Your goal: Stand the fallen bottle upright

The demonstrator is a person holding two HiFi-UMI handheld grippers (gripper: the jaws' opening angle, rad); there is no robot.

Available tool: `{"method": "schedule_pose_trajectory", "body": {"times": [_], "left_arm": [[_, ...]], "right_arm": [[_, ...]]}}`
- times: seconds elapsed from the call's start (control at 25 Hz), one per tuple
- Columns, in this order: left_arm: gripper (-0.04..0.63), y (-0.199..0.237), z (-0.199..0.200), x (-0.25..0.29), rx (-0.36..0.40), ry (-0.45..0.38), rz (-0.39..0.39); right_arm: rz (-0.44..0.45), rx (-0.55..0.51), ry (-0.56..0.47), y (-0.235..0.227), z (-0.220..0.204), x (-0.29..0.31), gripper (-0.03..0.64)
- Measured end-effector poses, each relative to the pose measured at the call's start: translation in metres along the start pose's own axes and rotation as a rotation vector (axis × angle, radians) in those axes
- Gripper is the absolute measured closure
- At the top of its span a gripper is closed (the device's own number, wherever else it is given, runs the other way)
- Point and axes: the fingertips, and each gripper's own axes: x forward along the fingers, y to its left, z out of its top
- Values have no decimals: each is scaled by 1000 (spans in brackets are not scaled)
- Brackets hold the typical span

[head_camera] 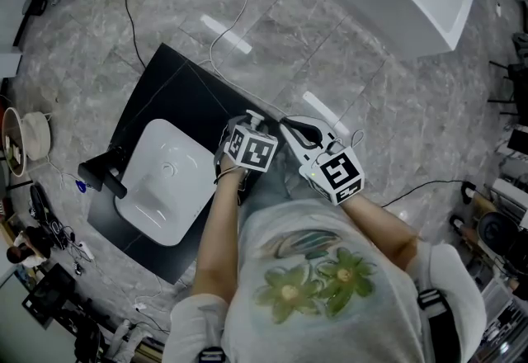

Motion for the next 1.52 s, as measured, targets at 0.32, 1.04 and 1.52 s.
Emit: {"method": "schedule_pose_trajectory", "body": {"times": [0.32,1.04,1.52], "left_arm": [[442,1,1,3,15,4,7],[476,-1,3,-1,7,-30,30],[476,-5,4,-21,-10,-80,52]], "right_arm": [[-7,5,5,-5,0,-1,572],[15,-11,7,-6,4,-8,572],[70,-49,18,1,3,-14,574]]}}
